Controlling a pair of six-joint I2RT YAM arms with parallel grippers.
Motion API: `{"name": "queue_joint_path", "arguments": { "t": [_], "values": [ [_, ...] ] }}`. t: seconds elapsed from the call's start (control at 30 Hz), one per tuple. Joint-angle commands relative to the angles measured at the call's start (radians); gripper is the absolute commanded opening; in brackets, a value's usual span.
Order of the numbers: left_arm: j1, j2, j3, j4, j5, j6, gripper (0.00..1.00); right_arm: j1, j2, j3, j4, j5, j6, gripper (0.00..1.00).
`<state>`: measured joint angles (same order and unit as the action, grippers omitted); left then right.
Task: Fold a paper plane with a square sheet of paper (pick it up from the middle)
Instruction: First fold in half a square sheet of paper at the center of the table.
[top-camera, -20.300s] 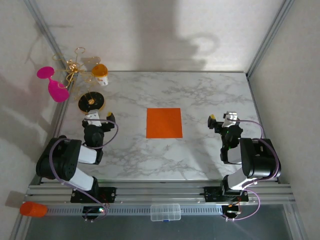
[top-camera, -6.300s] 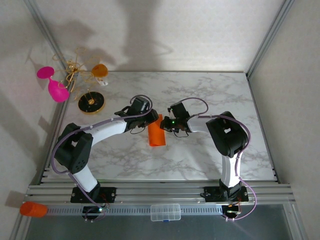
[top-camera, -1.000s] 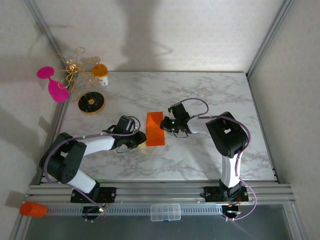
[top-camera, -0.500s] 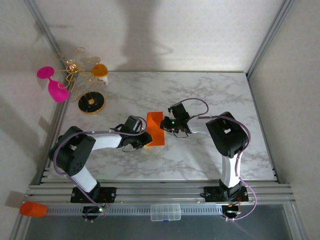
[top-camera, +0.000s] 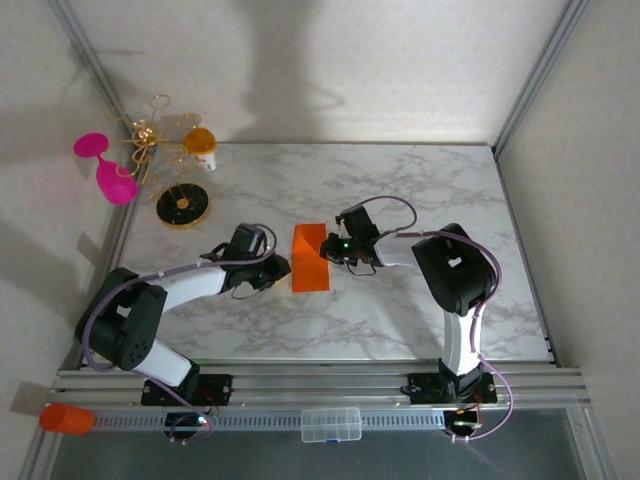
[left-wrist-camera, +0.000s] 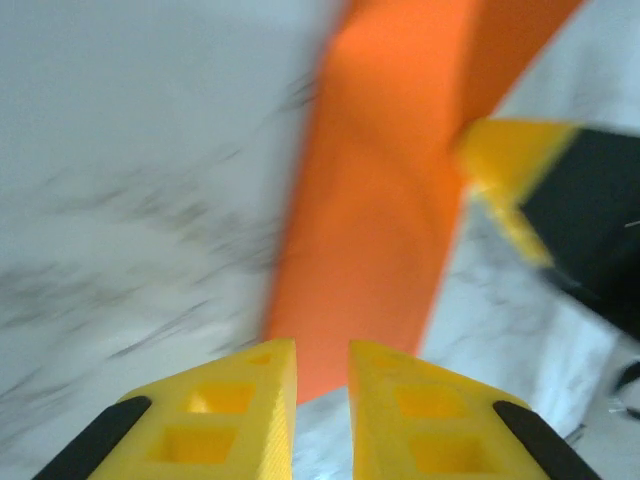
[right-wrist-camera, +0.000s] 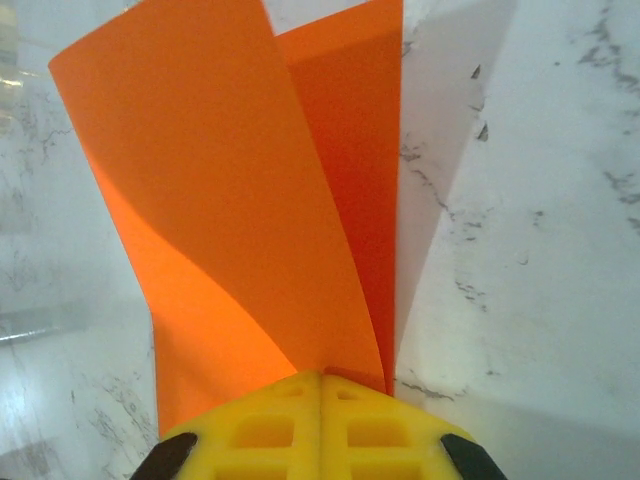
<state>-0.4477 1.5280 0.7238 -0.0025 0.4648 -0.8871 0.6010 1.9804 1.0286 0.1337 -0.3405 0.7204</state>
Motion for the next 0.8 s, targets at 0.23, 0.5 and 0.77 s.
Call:
{"name": "queue_joint_path", "arguments": {
  "t": [0.23, 0.5, 0.77],
  "values": [
    [0.004, 0.289, 0.275, 0.109, 0.010, 0.039, 0.20, 0.005, 0.138, -0.030, -0.305, 0.184, -0.133, 0.03],
    [0.012, 0.375, 0.286, 0.115, -0.012, 0.059, 0.19, 0.005, 0.149, 0.002, -0.339, 0.190, -0.178, 0.02],
    [0.061, 0.401, 0.230, 0.136, -0.043, 0.078, 0.19, 0.003, 0.159, -0.002, -0.360, 0.216, -0.176, 0.02]
  ]
}}
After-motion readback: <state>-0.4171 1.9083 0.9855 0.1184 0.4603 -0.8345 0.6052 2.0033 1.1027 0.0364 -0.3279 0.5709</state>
